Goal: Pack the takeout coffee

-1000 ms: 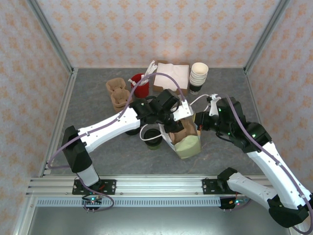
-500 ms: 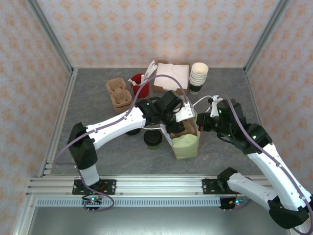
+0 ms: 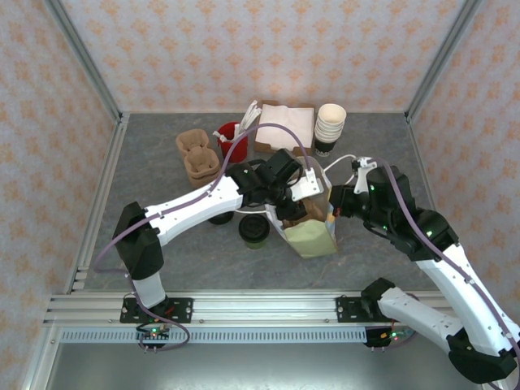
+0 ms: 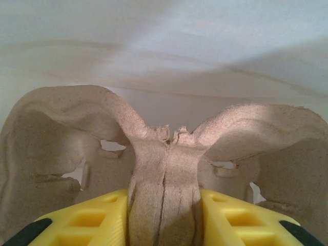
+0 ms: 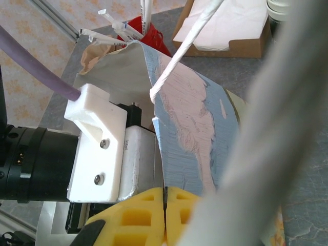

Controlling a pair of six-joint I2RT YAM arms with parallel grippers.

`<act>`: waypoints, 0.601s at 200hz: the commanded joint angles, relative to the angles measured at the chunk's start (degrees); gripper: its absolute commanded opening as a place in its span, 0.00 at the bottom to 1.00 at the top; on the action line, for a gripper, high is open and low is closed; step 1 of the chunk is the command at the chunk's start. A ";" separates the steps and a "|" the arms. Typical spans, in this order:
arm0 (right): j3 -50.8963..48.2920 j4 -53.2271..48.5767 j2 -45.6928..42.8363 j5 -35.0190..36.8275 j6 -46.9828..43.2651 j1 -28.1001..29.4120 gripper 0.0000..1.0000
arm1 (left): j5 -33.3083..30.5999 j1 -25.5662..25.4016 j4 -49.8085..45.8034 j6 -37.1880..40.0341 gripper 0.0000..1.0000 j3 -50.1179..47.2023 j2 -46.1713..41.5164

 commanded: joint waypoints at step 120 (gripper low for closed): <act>1.00 6.84 4.07 -1.91 -2.14 0.28 0.00 | 0.84 -1.29 0.76 2.81 0.37 0.32 5.62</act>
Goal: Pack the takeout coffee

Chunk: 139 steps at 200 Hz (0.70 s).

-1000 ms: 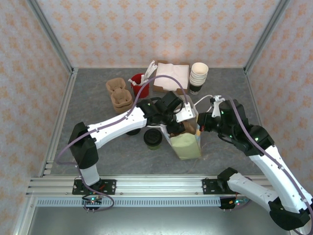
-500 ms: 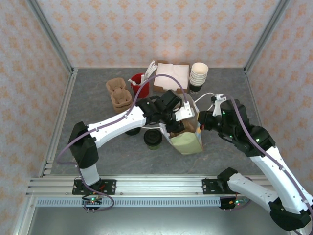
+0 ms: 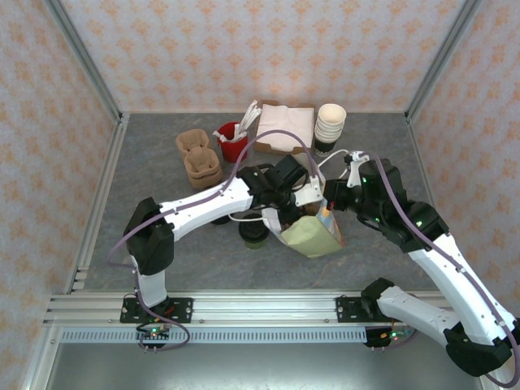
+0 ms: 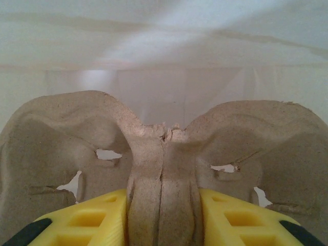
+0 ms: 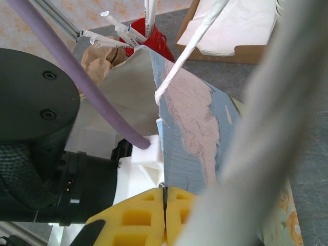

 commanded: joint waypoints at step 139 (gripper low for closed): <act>-2.54 -2.10 -3.74 3.82 -3.51 0.19 0.00 | 4.90 -0.67 5.64 -1.79 0.37 1.02 7.27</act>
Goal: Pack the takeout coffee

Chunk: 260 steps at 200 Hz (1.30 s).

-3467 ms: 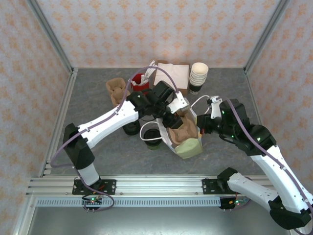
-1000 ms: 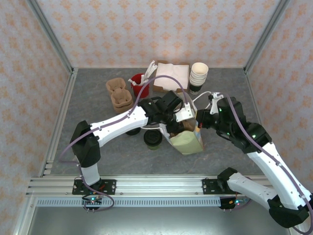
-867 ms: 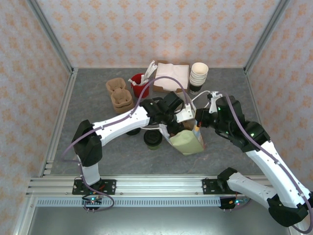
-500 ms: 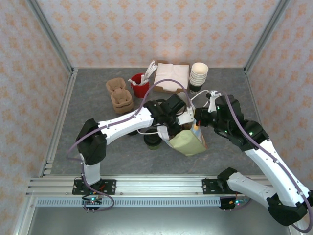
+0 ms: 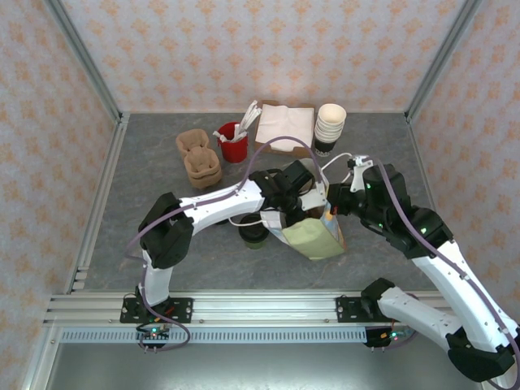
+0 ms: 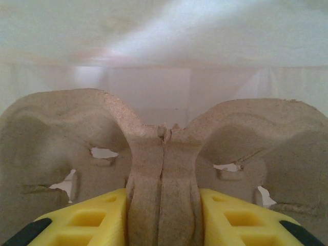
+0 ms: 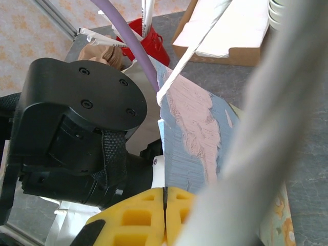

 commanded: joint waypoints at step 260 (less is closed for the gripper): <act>-2.05 -6.41 -3.89 7.78 -2.67 0.17 0.00 | -1.12 -2.55 -0.33 0.30 0.88 4.07 -1.51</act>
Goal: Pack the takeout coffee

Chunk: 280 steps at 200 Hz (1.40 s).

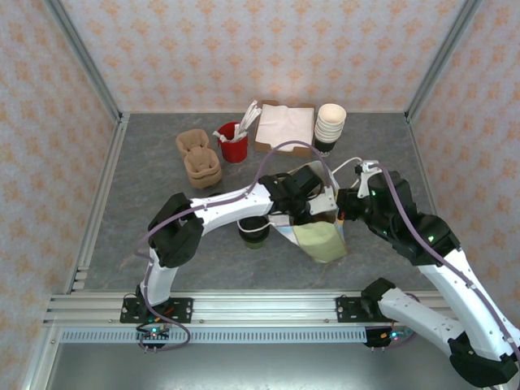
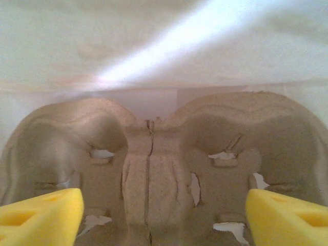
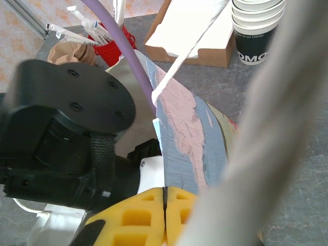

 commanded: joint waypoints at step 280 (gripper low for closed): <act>-5.10 5.57 -0.92 5.75 13.11 0.25 0.00 | -14.52 2.55 -7.15 -14.56 0.99 13.67 -22.97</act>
